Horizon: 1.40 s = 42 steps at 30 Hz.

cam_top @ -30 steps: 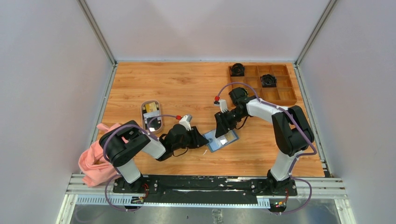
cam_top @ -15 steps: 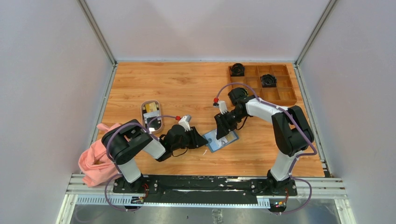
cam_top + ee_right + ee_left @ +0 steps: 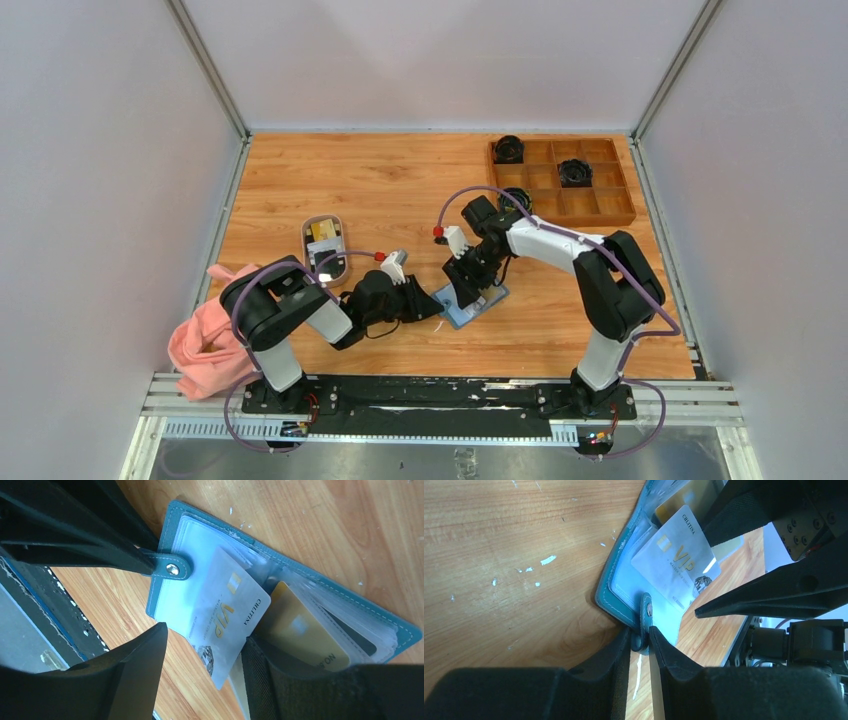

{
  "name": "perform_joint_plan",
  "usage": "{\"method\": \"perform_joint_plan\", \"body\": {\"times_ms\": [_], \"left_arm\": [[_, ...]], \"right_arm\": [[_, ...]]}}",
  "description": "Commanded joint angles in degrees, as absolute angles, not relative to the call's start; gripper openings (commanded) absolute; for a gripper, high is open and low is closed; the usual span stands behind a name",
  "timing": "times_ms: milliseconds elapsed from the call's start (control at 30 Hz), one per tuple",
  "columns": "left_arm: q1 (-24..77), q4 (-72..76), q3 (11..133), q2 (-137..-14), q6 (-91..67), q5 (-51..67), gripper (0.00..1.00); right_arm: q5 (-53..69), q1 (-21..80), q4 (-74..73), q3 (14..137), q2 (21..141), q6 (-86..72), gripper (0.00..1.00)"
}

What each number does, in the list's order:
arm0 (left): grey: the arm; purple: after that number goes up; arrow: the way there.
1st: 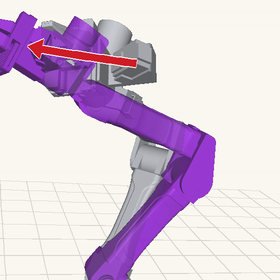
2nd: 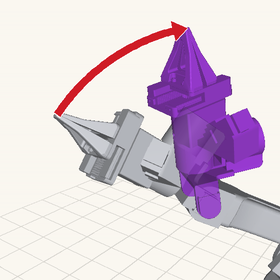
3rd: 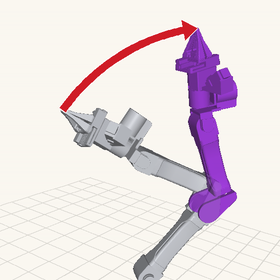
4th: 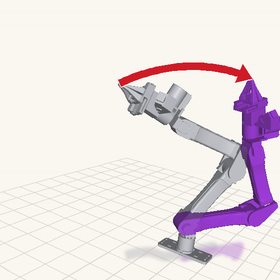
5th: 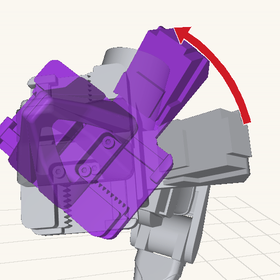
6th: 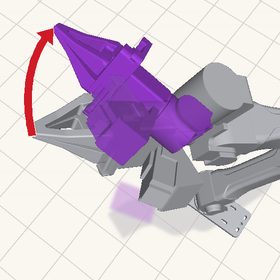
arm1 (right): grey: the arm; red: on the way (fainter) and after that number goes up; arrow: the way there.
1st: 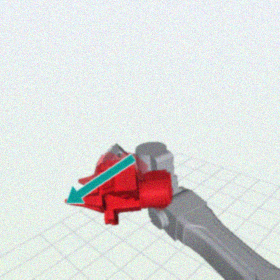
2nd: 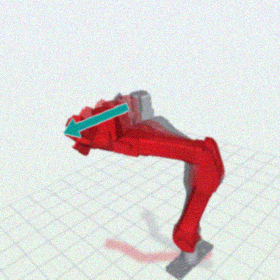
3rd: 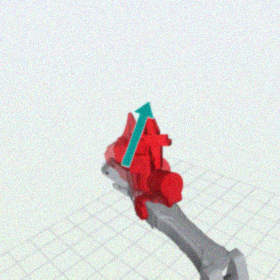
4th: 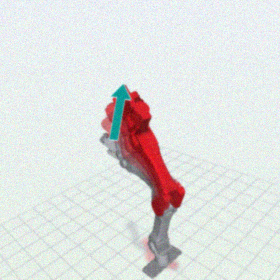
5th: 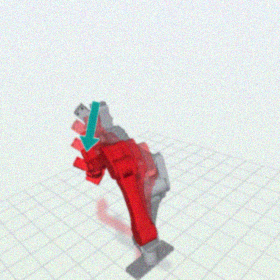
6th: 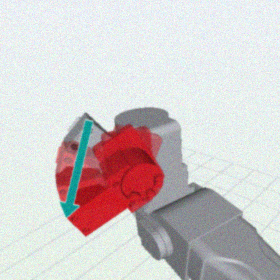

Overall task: Put the credit cards into the card holder
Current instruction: Insert the credit card into the card holder.

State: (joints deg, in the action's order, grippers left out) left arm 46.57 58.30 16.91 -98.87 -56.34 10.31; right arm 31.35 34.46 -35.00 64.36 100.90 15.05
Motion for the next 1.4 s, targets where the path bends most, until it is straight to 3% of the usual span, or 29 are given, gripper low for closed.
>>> {"method": "perform_joint_plan", "body": {"times_ms": [0,1033,1367], "left_arm": [[45.97,58.44,15.9,-100.16,-56.13,10.38,0.24],[45.87,61.93,15.12,-101.05,-57.12,11.58,0.24],[45.7,63.08,15.13,-101.82,-57.36,11.85,0.26]], "right_arm": [[25.93,34.9,-37.88,65.14,97.82,17.67,0.6],[38.56,34.17,-41.56,65.9,101.5,19.52,0.59],[31.26,32.14,-38.87,65.4,98.27,18.44,0.58]]}}
